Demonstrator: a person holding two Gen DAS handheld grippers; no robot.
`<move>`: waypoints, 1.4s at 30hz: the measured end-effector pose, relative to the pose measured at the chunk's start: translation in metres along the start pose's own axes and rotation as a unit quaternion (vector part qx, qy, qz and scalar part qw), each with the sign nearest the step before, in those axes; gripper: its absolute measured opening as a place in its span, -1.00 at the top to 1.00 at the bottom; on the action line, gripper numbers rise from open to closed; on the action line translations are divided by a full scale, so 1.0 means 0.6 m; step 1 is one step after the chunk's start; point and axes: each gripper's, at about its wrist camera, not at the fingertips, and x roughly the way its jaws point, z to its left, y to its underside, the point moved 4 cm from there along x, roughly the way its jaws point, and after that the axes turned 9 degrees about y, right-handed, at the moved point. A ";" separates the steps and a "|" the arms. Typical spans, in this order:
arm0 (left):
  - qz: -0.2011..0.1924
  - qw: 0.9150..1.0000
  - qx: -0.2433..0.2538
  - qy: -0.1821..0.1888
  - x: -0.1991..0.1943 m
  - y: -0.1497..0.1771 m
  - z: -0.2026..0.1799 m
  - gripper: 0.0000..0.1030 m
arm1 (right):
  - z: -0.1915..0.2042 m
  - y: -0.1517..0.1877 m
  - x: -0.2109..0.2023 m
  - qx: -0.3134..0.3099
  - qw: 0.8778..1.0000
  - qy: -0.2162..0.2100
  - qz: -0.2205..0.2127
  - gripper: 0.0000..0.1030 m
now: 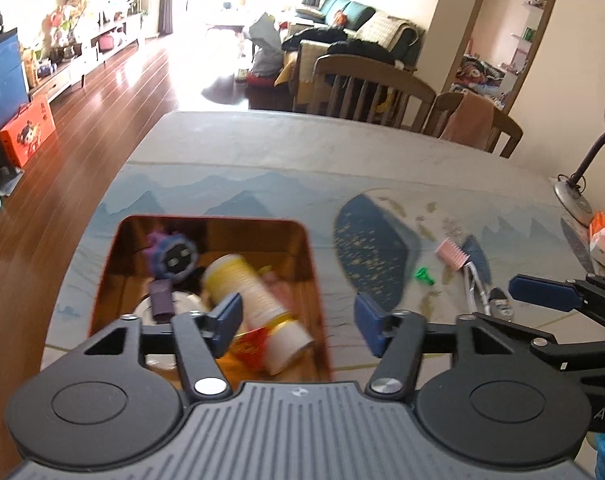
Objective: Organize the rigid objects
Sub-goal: 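Grasp the green toy with the left tool while the right tool grasps the eye-drop bottle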
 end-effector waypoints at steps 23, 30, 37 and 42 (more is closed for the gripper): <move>0.016 0.999 0.020 0.022 0.120 -0.002 -0.179 -0.60 | -0.239 0.066 0.007 0.052 0.995 0.080 0.018 -0.99; 0.035 0.999 0.023 0.005 0.183 0.002 -0.196 -0.60 | -0.290 0.082 0.054 0.064 0.991 0.108 0.045 -0.99; 0.061 0.998 0.010 -0.028 0.243 0.011 -0.186 -0.60 | -0.314 0.099 0.105 0.062 0.989 0.114 0.078 -0.93; 0.068 0.997 0.007 -0.042 0.270 0.011 -0.181 -0.60 | -0.315 0.106 0.132 0.056 0.987 0.111 0.097 -0.91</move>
